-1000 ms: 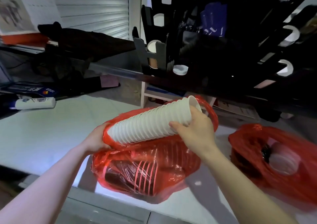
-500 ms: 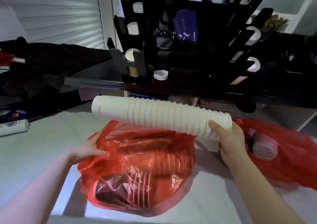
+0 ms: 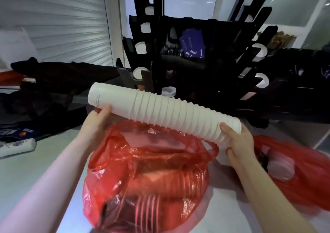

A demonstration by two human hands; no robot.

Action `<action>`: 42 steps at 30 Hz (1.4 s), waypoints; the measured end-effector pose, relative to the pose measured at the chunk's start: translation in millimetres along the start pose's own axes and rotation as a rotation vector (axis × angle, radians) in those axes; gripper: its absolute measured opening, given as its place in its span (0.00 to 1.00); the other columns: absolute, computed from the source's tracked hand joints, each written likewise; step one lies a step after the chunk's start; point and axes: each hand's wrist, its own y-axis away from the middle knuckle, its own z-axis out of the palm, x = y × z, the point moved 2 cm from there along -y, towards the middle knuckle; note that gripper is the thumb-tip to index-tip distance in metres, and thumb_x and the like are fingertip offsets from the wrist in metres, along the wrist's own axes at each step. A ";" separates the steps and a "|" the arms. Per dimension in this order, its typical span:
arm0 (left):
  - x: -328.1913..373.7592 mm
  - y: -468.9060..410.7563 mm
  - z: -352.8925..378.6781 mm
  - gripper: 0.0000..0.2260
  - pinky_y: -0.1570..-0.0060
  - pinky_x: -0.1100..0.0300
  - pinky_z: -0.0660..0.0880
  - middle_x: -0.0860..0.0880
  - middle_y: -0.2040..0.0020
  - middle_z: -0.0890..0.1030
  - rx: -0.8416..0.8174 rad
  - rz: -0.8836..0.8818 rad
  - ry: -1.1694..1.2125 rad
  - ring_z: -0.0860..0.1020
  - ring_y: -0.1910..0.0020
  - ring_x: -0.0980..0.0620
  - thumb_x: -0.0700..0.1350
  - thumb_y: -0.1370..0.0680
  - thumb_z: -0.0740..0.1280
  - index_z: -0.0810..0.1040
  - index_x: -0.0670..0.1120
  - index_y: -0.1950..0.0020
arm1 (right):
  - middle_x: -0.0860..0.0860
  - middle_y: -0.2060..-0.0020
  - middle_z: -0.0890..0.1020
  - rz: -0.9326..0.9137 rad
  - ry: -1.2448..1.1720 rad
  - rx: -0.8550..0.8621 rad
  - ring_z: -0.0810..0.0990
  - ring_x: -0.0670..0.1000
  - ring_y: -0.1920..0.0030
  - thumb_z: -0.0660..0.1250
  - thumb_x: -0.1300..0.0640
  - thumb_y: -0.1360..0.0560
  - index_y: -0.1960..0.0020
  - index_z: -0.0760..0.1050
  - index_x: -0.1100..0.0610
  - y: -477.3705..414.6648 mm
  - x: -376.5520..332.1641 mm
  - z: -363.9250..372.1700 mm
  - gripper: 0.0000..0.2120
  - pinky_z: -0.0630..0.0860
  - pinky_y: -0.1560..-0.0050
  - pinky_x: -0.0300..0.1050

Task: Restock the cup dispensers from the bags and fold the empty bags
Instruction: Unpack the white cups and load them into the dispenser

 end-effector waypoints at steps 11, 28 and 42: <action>111.2 -19.4 114.0 0.37 0.49 0.43 0.78 0.44 0.37 0.75 -0.313 0.136 0.544 0.79 0.45 0.46 0.54 0.31 0.72 0.63 0.46 0.26 | 0.51 0.47 0.80 -0.238 -0.070 0.049 0.83 0.49 0.51 0.75 0.56 0.32 0.38 0.71 0.55 -50.6 -77.9 30.8 0.25 0.79 0.59 0.43; 261.9 -106.9 271.3 0.34 0.54 0.51 0.80 0.53 0.42 0.80 -0.367 0.477 0.384 0.77 0.40 0.49 0.53 0.42 0.78 0.73 0.53 0.38 | 0.59 0.53 0.81 -0.361 0.463 0.036 0.79 0.58 0.55 0.67 0.57 0.26 0.47 0.76 0.60 -207.1 -250.6 29.6 0.09 0.76 0.55 0.53; 299.2 -152.2 372.3 0.27 0.61 0.58 0.80 0.52 0.46 0.78 -0.225 0.717 0.176 0.79 0.48 0.52 0.50 0.36 0.76 0.71 0.51 0.40 | 0.56 0.64 0.75 -0.257 0.921 -0.083 0.72 0.52 0.63 0.66 0.65 0.30 0.55 0.76 0.64 -322.6 -285.5 27.5 0.04 0.65 0.62 0.41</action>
